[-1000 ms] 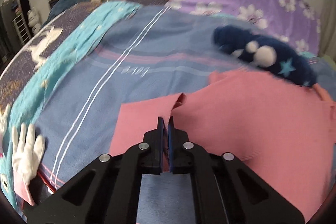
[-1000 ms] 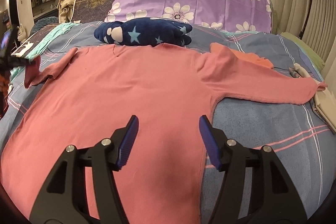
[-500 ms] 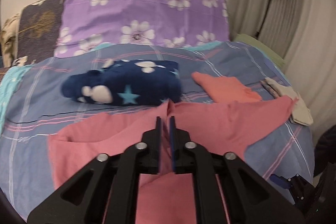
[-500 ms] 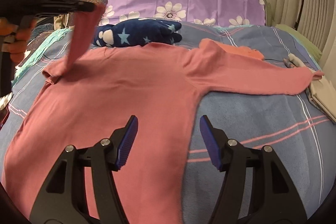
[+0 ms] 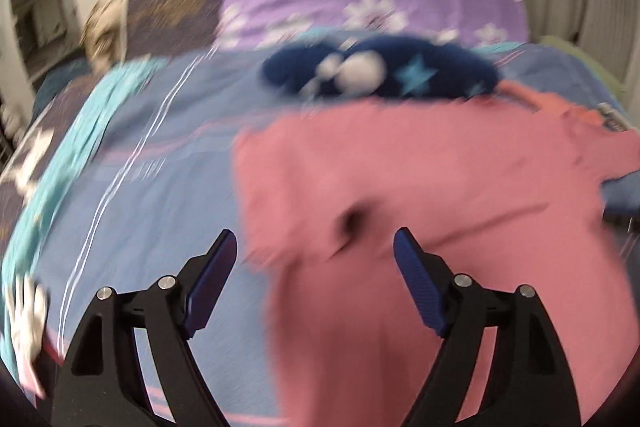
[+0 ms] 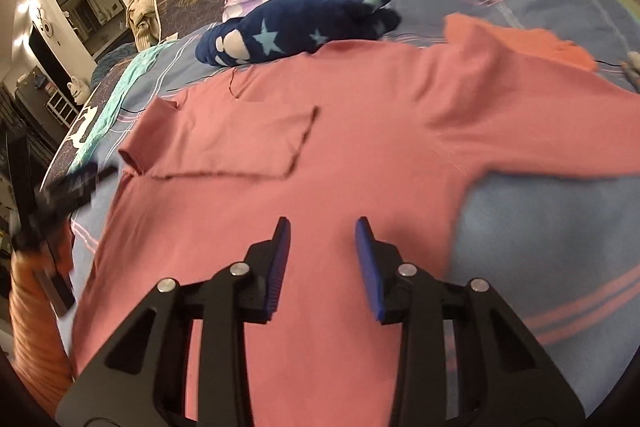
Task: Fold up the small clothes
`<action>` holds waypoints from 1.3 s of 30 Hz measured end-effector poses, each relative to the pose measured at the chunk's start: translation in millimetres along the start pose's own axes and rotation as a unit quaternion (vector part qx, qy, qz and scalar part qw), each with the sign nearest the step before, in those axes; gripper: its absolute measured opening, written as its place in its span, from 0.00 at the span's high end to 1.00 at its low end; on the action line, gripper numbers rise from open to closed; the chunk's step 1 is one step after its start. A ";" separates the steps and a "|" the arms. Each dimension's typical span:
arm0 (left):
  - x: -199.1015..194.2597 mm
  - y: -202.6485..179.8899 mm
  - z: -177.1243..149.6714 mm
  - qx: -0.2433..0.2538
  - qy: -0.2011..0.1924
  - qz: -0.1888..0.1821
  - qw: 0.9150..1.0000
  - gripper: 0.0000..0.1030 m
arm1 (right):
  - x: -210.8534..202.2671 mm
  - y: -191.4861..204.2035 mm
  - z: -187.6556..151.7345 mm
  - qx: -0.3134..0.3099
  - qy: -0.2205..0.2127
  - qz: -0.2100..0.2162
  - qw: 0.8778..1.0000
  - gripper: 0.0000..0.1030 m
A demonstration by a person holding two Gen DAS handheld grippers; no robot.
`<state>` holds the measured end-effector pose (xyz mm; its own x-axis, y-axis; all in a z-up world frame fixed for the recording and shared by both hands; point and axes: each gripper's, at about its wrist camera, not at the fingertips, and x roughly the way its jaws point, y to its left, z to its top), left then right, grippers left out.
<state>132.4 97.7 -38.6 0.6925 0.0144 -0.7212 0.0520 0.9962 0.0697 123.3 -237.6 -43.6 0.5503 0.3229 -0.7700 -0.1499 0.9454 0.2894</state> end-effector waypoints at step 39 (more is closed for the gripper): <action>37.2 31.5 -12.6 -0.005 -0.007 0.041 0.999 0.15 | 52.1 -32.7 54.0 0.080 -0.015 -0.077 0.994 0.78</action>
<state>150.7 130.7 -71.9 0.7046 0.0954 -0.7031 -0.0126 0.9925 0.1220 201.2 -254.1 -62.4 0.5815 0.1719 -0.7952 0.0695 0.9634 0.2591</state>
